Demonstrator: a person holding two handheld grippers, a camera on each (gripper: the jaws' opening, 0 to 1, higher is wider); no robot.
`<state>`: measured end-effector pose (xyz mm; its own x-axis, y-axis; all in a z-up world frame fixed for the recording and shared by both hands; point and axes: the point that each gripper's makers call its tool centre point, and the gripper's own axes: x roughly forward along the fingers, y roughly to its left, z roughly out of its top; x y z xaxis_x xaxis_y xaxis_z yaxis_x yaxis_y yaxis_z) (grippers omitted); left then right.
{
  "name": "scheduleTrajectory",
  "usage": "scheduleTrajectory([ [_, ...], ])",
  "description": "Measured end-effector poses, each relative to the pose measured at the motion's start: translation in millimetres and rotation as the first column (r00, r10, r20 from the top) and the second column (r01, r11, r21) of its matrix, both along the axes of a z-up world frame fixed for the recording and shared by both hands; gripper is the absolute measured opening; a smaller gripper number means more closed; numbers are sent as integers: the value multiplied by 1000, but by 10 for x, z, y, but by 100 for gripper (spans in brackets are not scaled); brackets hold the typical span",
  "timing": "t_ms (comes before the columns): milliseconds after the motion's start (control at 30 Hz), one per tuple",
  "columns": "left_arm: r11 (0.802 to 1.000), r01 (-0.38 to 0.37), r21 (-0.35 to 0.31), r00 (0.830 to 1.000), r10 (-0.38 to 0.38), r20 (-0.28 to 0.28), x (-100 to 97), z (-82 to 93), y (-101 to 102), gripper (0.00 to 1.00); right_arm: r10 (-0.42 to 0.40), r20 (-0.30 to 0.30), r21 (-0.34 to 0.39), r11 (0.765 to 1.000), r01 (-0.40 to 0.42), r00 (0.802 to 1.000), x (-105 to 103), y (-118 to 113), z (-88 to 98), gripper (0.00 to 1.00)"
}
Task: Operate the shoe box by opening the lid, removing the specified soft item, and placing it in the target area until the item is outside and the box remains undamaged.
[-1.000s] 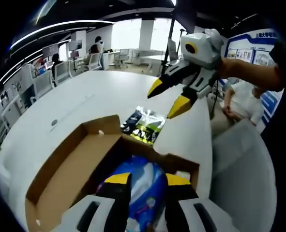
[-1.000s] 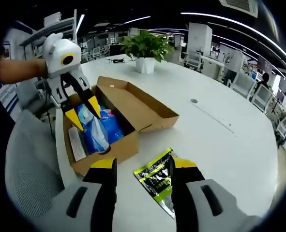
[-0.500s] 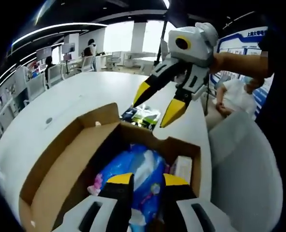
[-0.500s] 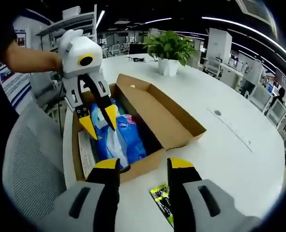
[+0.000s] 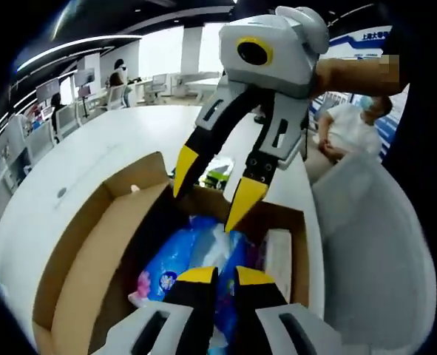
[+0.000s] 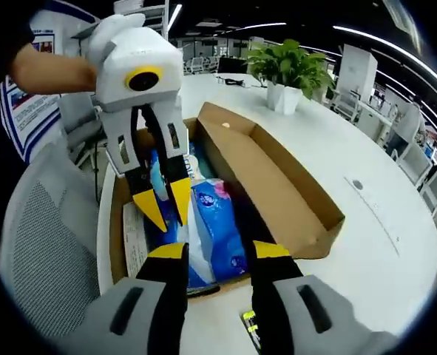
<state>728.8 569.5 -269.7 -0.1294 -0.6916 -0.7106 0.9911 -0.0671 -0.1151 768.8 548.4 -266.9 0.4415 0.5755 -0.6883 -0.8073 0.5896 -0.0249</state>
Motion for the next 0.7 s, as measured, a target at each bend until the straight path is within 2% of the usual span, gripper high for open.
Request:
scheduleTrajectory([
  [67,1000,-4,14,1000,4,-11,-14,-6,13,1,15,-4,-16,1000,-15,1000,-6,36,-24,29],
  [233,1000,-13,10,999,13,-30,-21,9,21,0,43,-8,-47,998,-43,999,27,108,-102,27],
  [300,1000,-21,9,999,21,-39,-12,23,25,0,43,-13,-70,997,-44,999,54,116,-143,22],
  [333,1000,-27,9,999,27,-46,-6,29,30,0,38,-34,-91,995,-41,999,40,98,-171,16],
  [367,1000,-27,7,998,27,-48,4,25,37,0,32,-37,-100,994,-36,999,48,92,-183,9],
  [400,1000,-28,5,998,28,-48,11,23,41,0,27,-33,-104,994,-31,999,66,89,-192,6],
  [500,999,-52,1,996,52,-67,13,46,51,0,7,-49,-85,996,-11,999,58,93,-163,6],
  [600,998,-69,1,994,69,-82,16,58,63,0,5,-44,-86,996,-9,999,78,76,-170,0],
  [700,997,-73,-4,994,73,-77,7,78,78,0,-4,-38,-75,997,1,999,91,62,-112,0],
])
